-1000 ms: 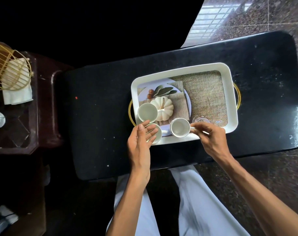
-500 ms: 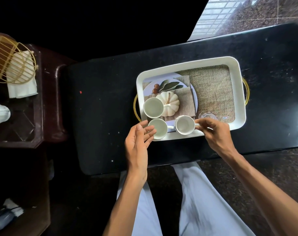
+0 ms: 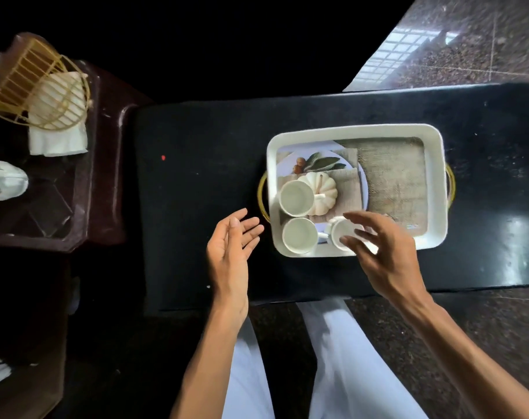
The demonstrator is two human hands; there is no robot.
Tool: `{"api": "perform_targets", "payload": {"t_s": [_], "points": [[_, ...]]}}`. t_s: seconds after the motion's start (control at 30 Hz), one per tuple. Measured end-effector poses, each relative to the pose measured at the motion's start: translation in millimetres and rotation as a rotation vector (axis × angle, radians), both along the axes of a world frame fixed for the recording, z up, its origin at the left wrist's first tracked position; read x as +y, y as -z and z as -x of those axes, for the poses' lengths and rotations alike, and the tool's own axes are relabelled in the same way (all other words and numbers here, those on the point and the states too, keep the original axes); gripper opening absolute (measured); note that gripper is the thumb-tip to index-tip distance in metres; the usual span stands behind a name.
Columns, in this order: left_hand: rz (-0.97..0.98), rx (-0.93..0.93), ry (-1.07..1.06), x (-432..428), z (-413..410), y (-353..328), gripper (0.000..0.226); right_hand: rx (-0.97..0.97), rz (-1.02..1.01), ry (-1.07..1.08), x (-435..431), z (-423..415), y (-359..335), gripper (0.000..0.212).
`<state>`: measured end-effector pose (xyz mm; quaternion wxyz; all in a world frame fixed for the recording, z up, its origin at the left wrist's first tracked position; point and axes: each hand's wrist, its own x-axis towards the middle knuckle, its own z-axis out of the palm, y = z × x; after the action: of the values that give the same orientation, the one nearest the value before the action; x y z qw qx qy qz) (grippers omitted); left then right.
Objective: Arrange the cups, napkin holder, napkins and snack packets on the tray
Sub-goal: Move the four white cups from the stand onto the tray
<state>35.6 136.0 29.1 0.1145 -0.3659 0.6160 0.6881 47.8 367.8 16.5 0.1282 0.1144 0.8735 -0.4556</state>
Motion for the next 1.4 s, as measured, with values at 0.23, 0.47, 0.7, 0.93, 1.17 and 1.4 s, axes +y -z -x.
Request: {"api": "perform_targets", "payload": {"t_s": [0.23,0.47,0.7,0.93,1.17,1.4], "points": [[0.13,0.092,-0.144,-110,25,-8,0.027,0.029,0.191,-0.098,-135,44,-8,0.033],[0.26,0.176,-0.323,-270,50,-6,0.025,0.041,0.276,-0.219,-298,91,13,0.031],[0.469,0.233,-0.262,-388,68,-7,0.028,0.058,0.307,-0.261,-434,123,32,0.035],[0.498,0.181,-0.189,-427,82,14,0.04,0.05,0.274,-0.22,-505,145,52,0.036],[0.188,0.115,-0.255,-420,87,25,0.05,0.105,0.256,-0.182,-523,147,58,0.016],[0.109,0.114,-0.287,-409,80,25,0.06,0.104,0.259,-0.181,-509,139,53,0.011]]}}
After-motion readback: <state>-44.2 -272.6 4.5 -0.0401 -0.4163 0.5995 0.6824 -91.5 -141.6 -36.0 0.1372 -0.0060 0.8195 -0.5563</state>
